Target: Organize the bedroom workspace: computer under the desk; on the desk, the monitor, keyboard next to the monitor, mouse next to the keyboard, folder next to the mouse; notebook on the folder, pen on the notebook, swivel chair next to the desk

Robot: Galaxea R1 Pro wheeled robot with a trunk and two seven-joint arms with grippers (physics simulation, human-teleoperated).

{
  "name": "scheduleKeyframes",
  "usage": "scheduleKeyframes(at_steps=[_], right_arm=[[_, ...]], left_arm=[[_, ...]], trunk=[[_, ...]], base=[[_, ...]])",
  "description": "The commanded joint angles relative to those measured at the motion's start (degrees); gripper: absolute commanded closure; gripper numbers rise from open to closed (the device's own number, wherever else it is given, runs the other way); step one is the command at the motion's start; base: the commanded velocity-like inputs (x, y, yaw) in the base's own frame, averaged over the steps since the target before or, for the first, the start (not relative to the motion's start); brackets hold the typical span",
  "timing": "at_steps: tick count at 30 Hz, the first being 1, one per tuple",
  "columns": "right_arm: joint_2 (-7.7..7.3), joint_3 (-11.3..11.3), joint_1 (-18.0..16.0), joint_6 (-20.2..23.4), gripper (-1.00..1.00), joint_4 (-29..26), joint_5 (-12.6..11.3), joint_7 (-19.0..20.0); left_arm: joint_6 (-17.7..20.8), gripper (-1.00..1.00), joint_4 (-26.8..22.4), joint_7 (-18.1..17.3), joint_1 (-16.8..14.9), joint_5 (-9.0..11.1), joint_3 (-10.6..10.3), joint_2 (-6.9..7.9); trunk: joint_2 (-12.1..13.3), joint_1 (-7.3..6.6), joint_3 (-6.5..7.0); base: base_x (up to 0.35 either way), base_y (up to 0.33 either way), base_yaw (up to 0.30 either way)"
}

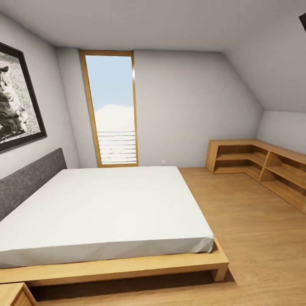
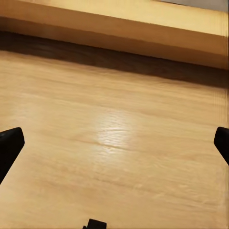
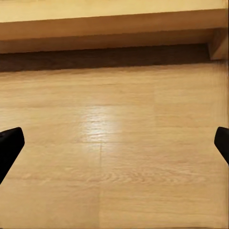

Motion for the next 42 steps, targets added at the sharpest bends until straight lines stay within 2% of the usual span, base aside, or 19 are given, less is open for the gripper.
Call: scheduleKeyframes(at_steps=[1, 42], right_arm=[[-0.01, 0.0, -0.1, -0.2, -1.0, 0.1, 0.0, 0.2], [0.08, 0.1, -0.1, -0.2, -1.0, 0.1, 0.2, -0.1]], left_arm=[[-0.2, -1.0, 0.0, 0.0, 0.0, 0.3, -0.2, 0.01], [-0.2, -1.0, 0.0, 0.0, 0.0, 0.3, -0.2, 0.01]], trunk=[[-0.1, 0.01, -0.05], [-0.1, 0.01, 1.82]], base=[[0.0, 0.0, -0.292], [0.0, 0.0, -0.269]])
